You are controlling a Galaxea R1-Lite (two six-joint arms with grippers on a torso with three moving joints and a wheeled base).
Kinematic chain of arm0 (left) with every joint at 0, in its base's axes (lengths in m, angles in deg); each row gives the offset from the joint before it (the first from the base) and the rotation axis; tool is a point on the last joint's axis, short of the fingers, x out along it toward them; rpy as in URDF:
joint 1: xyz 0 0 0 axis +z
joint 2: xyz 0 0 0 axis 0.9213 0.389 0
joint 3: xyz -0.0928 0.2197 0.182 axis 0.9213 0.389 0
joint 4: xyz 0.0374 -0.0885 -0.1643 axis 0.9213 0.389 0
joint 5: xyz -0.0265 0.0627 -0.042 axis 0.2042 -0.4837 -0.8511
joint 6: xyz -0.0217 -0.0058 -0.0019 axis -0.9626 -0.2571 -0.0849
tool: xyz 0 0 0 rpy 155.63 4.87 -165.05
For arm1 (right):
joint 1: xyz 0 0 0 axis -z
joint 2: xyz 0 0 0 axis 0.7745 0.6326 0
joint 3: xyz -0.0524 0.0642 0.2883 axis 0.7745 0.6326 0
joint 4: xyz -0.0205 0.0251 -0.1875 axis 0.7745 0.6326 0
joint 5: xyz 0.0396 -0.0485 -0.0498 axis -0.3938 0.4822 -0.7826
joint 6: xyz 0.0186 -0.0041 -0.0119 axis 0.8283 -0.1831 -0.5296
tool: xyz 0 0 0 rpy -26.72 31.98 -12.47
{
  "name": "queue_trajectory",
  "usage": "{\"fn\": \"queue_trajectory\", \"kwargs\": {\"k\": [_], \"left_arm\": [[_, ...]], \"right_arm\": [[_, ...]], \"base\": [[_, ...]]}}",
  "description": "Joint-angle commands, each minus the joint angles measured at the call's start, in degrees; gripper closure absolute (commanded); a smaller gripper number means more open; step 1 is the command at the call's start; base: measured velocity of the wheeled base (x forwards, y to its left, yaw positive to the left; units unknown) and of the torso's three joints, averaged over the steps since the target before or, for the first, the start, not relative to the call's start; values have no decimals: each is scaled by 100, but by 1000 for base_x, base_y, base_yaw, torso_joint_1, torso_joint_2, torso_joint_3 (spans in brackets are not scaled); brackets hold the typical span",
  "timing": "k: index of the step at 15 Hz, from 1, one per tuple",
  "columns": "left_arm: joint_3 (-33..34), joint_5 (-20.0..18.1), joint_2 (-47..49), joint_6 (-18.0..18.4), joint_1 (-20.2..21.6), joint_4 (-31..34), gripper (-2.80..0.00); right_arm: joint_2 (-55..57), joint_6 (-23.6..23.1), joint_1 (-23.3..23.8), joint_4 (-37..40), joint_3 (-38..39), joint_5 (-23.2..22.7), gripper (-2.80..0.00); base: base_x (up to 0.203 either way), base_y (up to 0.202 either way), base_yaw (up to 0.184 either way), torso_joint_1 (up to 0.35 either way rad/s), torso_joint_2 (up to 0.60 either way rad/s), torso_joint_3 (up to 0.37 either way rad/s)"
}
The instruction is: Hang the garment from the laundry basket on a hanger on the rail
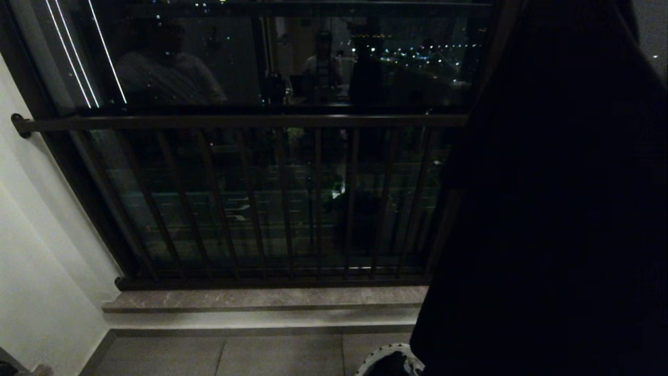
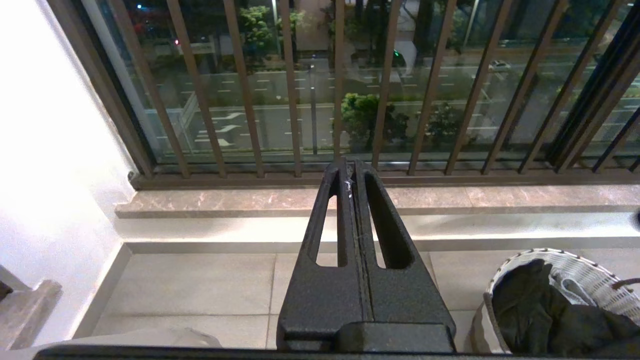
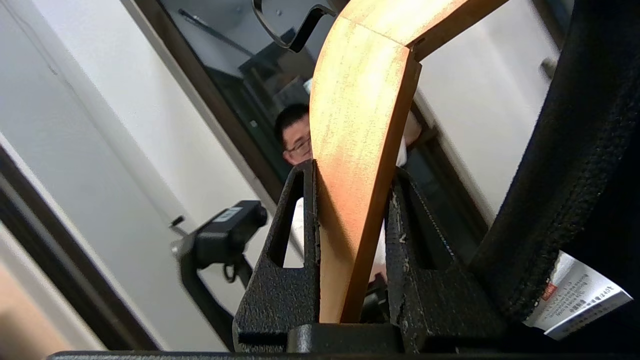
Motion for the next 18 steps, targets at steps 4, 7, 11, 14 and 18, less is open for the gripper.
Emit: {"fn": "queue_trajectory", "kwargs": {"k": [4,7,11,14,18], "left_arm": [[9,-1,5,-5,1,-2,0],[9,-1,5,4,1,-2,0],[9,-1,5,22,1,-2,0],[9,-1,5,13,1,-2,0],[9,-1,5,22,1,-2,0]], "right_arm": [[708,-296,-258,-59,-262,-414,0],[980,-571,-663,-59,-425,-747,0],[1009,-592,-668,-59,-435,-704,0],[999,-618,-651,-59,-479,-662,0],[937,-618,-633,-59,-487,-589,0]], "base": [[0,0,0,0,0,0],[0,0,0,0,0,0],[0,0,0,0,0,0],[0,0,0,0,0,0],[0,0,0,0,0,0]]}}
